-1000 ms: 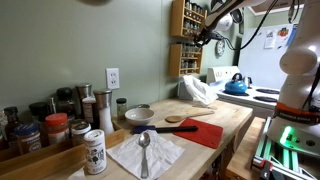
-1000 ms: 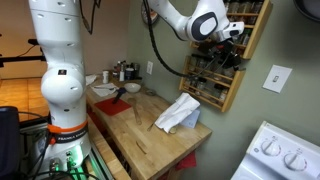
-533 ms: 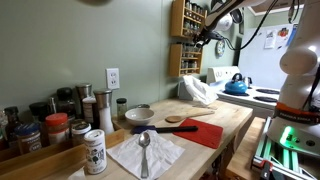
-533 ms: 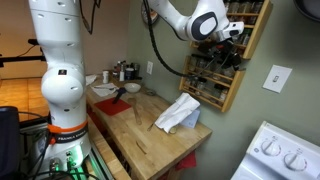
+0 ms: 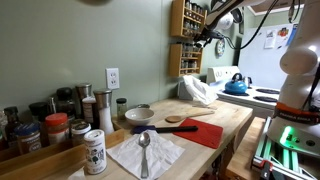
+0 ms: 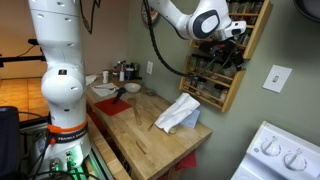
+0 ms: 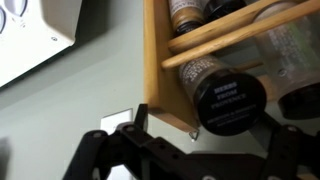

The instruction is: Pick up one glass jar from the right side of the counter and put it on the bottom shelf

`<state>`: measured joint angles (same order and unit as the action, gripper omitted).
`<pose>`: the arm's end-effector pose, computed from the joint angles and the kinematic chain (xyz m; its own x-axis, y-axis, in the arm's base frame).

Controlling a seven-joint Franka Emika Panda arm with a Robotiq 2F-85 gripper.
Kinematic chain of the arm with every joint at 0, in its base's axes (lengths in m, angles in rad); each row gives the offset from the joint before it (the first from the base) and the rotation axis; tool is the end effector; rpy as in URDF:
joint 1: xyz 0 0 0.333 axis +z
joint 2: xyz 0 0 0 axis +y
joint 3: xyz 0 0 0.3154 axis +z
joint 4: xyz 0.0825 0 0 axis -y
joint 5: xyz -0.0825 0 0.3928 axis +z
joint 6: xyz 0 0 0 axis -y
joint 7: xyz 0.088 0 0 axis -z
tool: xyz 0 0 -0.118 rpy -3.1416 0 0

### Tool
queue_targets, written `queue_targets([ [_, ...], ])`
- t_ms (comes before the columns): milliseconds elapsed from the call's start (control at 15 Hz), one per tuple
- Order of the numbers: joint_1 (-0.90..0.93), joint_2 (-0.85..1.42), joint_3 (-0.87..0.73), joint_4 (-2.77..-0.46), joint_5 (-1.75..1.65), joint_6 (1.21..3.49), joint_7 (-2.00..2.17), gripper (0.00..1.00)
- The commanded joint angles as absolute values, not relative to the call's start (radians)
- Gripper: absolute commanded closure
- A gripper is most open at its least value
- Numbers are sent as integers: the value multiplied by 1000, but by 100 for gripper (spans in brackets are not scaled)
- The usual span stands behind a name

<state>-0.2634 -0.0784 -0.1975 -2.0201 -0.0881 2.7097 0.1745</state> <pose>0.5364 -0.2669 0.5637 0.5928 -0.4110 0.6925 -0.5252 -0.8492 -0.0544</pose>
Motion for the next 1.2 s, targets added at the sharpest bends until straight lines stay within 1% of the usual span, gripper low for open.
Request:
queue_targets([
  [0, -270, -83, -217, -1997, -105, 2668, 188, 0],
  [400, -248, -104, -219, -1988, -8, 2591, 166, 0],
  [800, -247, -126, -221, -1968, 41, 2457, 222, 0],
  [1133, -239, -123, -216, -1969, 119, 2467, 282, 0],
])
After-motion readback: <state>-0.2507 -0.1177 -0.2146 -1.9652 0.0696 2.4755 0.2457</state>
